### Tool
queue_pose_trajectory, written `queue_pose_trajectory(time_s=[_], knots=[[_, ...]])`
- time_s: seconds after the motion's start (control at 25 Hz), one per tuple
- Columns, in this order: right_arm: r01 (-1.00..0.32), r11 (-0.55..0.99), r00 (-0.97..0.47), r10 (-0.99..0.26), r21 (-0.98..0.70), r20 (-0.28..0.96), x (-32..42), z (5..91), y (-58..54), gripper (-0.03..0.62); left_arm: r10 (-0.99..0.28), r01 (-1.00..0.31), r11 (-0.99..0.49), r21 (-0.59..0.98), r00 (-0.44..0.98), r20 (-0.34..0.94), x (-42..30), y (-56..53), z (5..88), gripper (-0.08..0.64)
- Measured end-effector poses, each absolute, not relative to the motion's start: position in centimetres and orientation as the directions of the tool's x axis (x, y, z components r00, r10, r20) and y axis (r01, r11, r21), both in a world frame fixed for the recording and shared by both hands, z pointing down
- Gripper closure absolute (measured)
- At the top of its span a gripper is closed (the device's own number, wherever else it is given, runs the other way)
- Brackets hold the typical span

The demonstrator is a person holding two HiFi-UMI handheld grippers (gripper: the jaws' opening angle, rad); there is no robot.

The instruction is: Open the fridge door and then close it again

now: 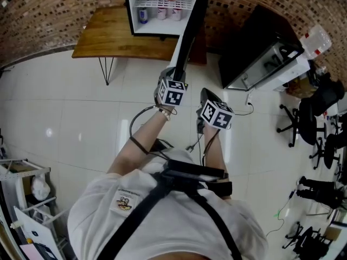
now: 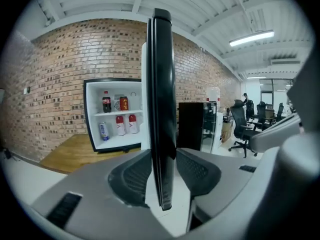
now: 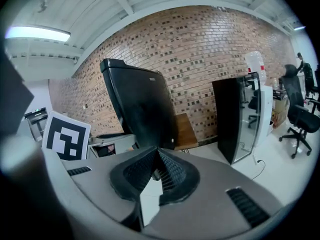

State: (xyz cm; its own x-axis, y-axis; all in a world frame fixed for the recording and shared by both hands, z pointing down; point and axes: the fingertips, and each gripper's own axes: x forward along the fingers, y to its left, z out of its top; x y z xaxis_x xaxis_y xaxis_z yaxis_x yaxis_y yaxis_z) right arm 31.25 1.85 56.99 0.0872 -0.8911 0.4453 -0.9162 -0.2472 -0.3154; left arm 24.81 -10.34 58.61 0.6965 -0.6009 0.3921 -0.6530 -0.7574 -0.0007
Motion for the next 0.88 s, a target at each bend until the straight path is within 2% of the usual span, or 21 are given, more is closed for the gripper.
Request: queue_pose_trajectory(time_s=[0.08,0.16,0.76,0.88], knots=[[-0.922,-0.22,0.057,-0.89,-0.317,0.452,29.7,57.4,0.3,0.574,-0.632,-0.682,-0.731,-0.018,0.666,0.397,22.6,-12.1,58.6,0.405],[-0.927,-0.196,0.031,-0.889,-0.318,0.458,28.1,57.6,-1.3,0.574,-0.663,-0.71,-0.703,-0.04,0.634,0.399,20.2,-14.2,58.7,0.438],[-0.946,-0.116,-0.034,-0.894,-0.304,0.447,21.3,56.3,-15.0,0.574,-0.71,-0.77,-0.637,-0.039,0.566,0.419,9.6,-30.6,58.8,0.426],[-0.945,-0.116,-0.036,-0.892,-0.305,0.451,20.5,56.4,-17.6,0.574,-0.719,-0.78,-0.625,-0.038,0.556,0.417,8.2,-34.2,59.0,0.477]])
